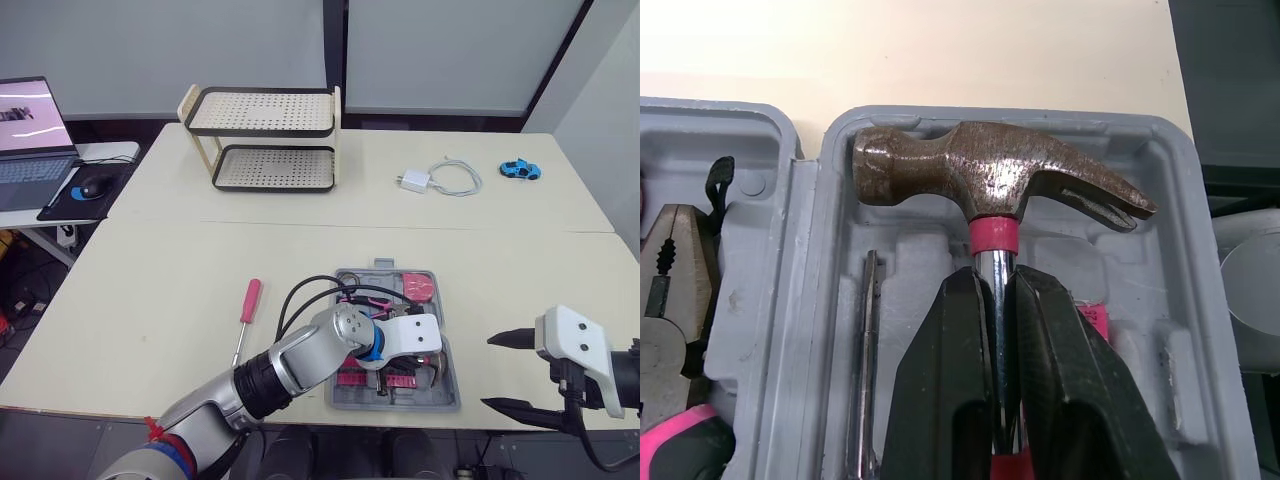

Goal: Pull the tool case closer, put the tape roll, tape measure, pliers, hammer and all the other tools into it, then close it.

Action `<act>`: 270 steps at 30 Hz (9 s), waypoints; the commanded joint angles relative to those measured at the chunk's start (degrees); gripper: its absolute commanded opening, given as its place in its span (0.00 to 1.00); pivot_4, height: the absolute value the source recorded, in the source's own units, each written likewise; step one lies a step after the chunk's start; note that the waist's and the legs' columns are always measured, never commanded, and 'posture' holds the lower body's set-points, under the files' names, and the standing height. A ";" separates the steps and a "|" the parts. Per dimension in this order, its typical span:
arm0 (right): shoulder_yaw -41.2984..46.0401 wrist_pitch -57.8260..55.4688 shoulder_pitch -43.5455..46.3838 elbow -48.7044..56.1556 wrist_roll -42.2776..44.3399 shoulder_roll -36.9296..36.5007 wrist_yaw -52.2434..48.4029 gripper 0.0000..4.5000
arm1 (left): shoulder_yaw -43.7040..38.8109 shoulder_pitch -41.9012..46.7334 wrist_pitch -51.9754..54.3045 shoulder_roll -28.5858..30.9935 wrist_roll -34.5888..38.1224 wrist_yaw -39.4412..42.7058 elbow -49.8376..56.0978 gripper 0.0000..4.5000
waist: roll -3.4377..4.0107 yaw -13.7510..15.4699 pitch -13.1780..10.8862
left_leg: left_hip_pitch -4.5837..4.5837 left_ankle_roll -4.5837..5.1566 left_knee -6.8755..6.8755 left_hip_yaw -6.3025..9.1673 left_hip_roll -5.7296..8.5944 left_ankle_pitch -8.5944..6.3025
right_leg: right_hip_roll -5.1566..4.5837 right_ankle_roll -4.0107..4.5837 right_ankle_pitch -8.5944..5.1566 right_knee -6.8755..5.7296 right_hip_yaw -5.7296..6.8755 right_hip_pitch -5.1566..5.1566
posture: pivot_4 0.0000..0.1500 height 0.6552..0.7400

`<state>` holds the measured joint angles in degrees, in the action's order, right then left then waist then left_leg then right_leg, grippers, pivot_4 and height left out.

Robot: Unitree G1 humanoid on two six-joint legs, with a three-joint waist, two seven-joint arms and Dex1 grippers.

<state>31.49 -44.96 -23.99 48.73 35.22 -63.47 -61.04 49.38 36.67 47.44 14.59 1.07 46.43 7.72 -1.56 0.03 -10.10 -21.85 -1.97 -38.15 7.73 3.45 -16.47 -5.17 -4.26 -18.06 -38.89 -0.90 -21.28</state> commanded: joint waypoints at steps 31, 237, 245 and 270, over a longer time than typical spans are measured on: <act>2.16 -0.37 1.47 2.27 1.27 1.54 0.16 1.00 | -10.62 1.87 1.37 4.31 4.18 6.72 9.54 0.90 | 0.04 -0.08 0.02 | 0.02 -0.21 -0.01 0.00 -0.02 0.12 | 0.00 0.00 0.00 -0.03 0.00 0.00 | 1.00 1.00; -24.47 12.60 38.30 -15.50 2.55 1.80 -9.23 1.00 | -49.52 -36.40 9.67 -2.53 10.50 -41.19 20.04 0.13 | 0.23 0.06 0.10 | 0.05 -0.20 0.13 0.03 -0.01 0.09 | -0.09 0.02 0.01 0.03 -0.05 -0.10 | 1.00 1.00; -24.71 12.82 38.64 -16.33 2.28 1.19 -10.08 1.00 | -48.54 -36.26 10.50 -4.39 9.39 -42.70 18.69 0.13 | 0.22 0.05 0.10 | 0.05 -0.21 0.13 0.03 -0.02 0.10 | -0.08 0.02 0.01 0.03 -0.05 -0.11 | 1.00 1.00; -21.65 12.61 36.42 -15.14 2.70 0.60 -9.72 1.00 | -56.06 -38.68 19.13 4.98 17.23 -32.82 31.37 0.99 | 0.20 -0.05 0.08 | 0.04 -0.20 0.15 0.03 -0.02 0.09 | -0.09 0.02 0.01 0.05 -0.06 -0.11 | 1.00 1.00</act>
<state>7.83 -32.98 12.29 32.36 37.26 -62.39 -70.90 -4.68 -1.52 65.85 18.56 16.65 12.00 35.44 -1.36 -0.02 -10.02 -21.80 -2.17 -38.00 7.75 3.42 -16.38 -5.25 -4.24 -18.05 -38.85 -0.96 -21.39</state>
